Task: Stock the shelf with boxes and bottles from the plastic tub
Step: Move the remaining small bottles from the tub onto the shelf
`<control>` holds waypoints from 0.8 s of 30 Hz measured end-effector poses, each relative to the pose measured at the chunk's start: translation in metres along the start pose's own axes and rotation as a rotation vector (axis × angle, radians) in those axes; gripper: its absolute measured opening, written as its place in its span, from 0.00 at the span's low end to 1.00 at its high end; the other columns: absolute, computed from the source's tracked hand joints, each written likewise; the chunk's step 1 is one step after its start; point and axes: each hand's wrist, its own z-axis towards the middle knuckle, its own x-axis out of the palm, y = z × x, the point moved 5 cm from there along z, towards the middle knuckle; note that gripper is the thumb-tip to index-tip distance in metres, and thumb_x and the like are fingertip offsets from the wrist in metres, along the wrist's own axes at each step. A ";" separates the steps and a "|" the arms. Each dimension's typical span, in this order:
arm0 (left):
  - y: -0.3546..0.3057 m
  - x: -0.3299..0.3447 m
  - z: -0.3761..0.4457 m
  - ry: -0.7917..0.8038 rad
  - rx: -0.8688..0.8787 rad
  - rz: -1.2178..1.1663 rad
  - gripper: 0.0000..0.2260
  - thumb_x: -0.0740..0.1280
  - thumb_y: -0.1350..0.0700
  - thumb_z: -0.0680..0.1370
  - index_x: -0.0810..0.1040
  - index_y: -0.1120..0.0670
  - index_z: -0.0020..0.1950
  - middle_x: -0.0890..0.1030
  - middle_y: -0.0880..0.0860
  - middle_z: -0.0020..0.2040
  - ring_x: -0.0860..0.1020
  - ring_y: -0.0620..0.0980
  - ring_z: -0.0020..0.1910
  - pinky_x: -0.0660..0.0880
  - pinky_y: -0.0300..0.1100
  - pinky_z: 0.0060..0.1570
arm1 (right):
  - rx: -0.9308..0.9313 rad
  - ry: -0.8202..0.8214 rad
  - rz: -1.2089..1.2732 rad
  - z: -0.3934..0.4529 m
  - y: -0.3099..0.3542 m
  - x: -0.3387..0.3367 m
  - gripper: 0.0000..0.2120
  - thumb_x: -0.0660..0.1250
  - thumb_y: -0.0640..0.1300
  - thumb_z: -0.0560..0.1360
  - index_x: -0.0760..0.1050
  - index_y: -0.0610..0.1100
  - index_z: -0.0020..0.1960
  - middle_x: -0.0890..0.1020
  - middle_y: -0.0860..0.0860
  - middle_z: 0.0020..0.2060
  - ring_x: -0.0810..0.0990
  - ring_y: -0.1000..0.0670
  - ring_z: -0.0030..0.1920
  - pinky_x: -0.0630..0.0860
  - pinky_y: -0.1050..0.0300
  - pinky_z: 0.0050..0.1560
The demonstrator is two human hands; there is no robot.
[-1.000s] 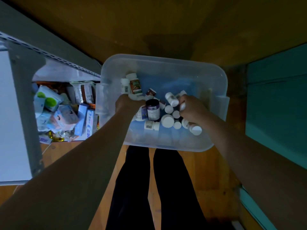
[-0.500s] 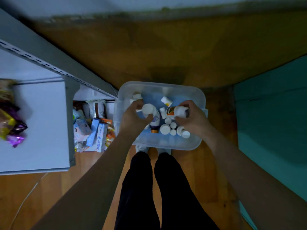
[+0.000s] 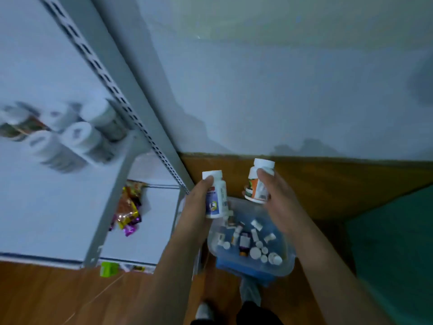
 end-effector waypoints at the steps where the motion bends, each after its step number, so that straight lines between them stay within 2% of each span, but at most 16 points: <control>1: -0.016 -0.002 -0.015 0.007 0.017 -0.031 0.12 0.63 0.49 0.78 0.80 0.57 0.49 0.82 0.56 0.38 0.80 0.50 0.33 0.78 0.42 0.36 | -0.028 0.044 0.022 -0.007 0.014 0.020 0.20 0.72 0.58 0.70 0.77 0.49 0.57 0.84 0.48 0.48 0.82 0.47 0.49 0.76 0.46 0.56; 4: -0.062 -0.014 -0.060 0.071 0.093 -0.119 0.14 0.64 0.47 0.74 0.79 0.58 0.46 0.79 0.56 0.36 0.78 0.51 0.32 0.76 0.41 0.34 | -0.112 0.184 0.030 -0.034 0.048 0.077 0.15 0.72 0.58 0.71 0.80 0.50 0.51 0.83 0.43 0.48 0.82 0.44 0.46 0.75 0.40 0.56; 7: -0.104 -0.045 -0.106 0.165 0.208 -0.163 0.16 0.62 0.47 0.74 0.79 0.59 0.46 0.79 0.57 0.37 0.76 0.52 0.32 0.75 0.42 0.32 | -0.188 0.251 -0.039 -0.064 0.069 0.136 0.19 0.70 0.62 0.72 0.77 0.50 0.55 0.84 0.43 0.47 0.82 0.43 0.47 0.77 0.40 0.57; 9: -0.125 -0.078 -0.134 0.167 0.269 -0.179 0.16 0.61 0.47 0.74 0.79 0.59 0.47 0.78 0.57 0.38 0.76 0.52 0.31 0.75 0.41 0.30 | -0.226 0.290 -0.072 -0.083 0.075 0.178 0.23 0.70 0.64 0.72 0.76 0.49 0.58 0.83 0.44 0.47 0.83 0.45 0.46 0.79 0.43 0.55; 12: -0.152 -0.139 -0.177 0.124 0.366 -0.185 0.17 0.61 0.46 0.74 0.77 0.58 0.50 0.78 0.56 0.37 0.75 0.51 0.30 0.74 0.40 0.29 | -0.208 0.348 0.044 -0.109 0.069 0.247 0.24 0.67 0.57 0.73 0.73 0.43 0.61 0.81 0.43 0.44 0.82 0.47 0.42 0.79 0.49 0.48; 15: -0.170 -0.204 -0.218 0.080 0.443 -0.199 0.18 0.61 0.46 0.74 0.76 0.59 0.54 0.77 0.56 0.38 0.74 0.51 0.31 0.73 0.40 0.28 | -0.150 0.376 0.130 -0.135 0.053 0.312 0.21 0.63 0.52 0.78 0.71 0.41 0.65 0.79 0.42 0.44 0.82 0.48 0.39 0.81 0.48 0.45; 20: -0.186 -0.300 -0.260 -0.068 0.525 -0.182 0.19 0.63 0.45 0.75 0.78 0.59 0.55 0.79 0.58 0.40 0.76 0.54 0.33 0.77 0.43 0.32 | -0.142 0.393 0.047 -0.164 0.016 0.395 0.10 0.60 0.47 0.82 0.74 0.44 0.60 0.81 0.44 0.44 0.82 0.48 0.43 0.81 0.46 0.48; 24: -0.198 -0.351 -0.275 -0.143 0.547 -0.129 0.17 0.61 0.46 0.78 0.79 0.58 0.55 0.81 0.56 0.38 0.80 0.52 0.33 0.77 0.42 0.33 | -0.229 0.403 -0.126 -0.176 -0.011 0.441 0.07 0.64 0.51 0.80 0.74 0.51 0.55 0.82 0.47 0.50 0.83 0.48 0.51 0.79 0.43 0.58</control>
